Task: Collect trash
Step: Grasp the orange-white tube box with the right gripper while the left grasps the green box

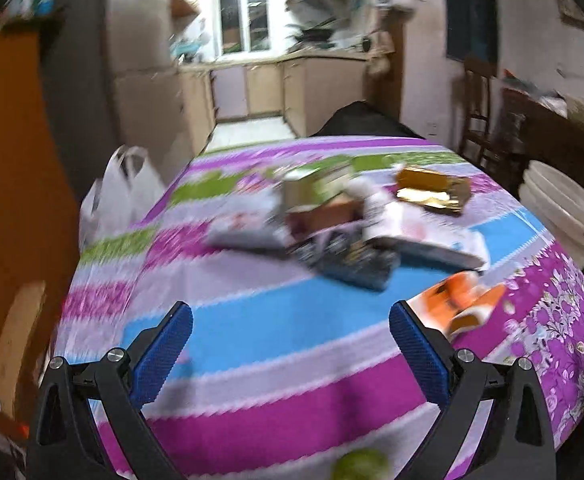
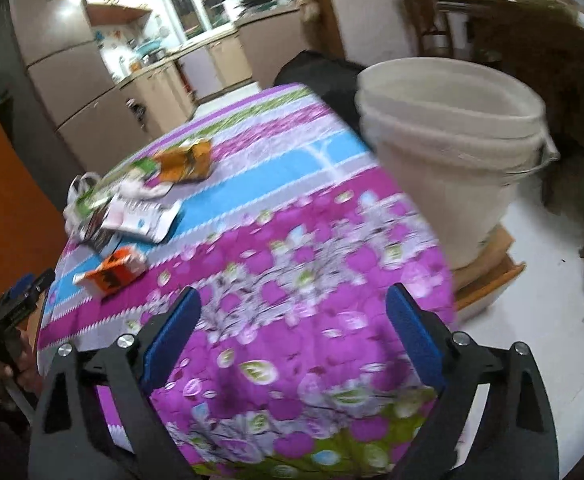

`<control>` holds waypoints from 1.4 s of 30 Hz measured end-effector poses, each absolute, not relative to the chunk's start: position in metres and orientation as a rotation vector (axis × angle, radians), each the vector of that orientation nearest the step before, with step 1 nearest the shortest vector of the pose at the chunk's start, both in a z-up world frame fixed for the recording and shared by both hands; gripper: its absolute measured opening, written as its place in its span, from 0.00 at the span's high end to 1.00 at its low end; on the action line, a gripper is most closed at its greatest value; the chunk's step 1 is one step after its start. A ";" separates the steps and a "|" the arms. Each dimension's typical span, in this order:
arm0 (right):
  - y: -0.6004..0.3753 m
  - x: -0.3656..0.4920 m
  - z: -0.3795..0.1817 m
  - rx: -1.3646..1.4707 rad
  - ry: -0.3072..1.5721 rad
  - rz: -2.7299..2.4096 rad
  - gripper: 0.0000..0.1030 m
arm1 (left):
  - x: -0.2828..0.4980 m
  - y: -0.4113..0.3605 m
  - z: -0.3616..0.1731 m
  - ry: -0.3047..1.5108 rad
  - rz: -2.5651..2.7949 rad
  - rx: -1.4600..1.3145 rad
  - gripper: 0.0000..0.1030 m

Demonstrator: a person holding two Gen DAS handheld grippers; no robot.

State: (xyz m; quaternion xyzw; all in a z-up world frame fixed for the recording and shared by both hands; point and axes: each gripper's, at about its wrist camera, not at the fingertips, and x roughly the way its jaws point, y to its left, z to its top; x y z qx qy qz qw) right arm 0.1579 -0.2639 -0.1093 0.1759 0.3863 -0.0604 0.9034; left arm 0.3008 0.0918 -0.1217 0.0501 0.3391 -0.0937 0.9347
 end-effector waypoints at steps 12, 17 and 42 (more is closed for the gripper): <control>-0.166 0.230 -0.097 -0.104 0.782 0.365 0.46 | 0.301 0.114 -0.131 0.687 -0.204 0.137 0.05; -0.128 0.257 -0.096 -0.345 0.807 0.608 0.51 | 0.307 0.124 -0.134 0.689 -0.193 0.119 0.05; -0.094 0.269 -0.101 -0.449 0.825 0.755 0.92 | 0.325 0.130 -0.109 0.657 -0.214 0.107 0.05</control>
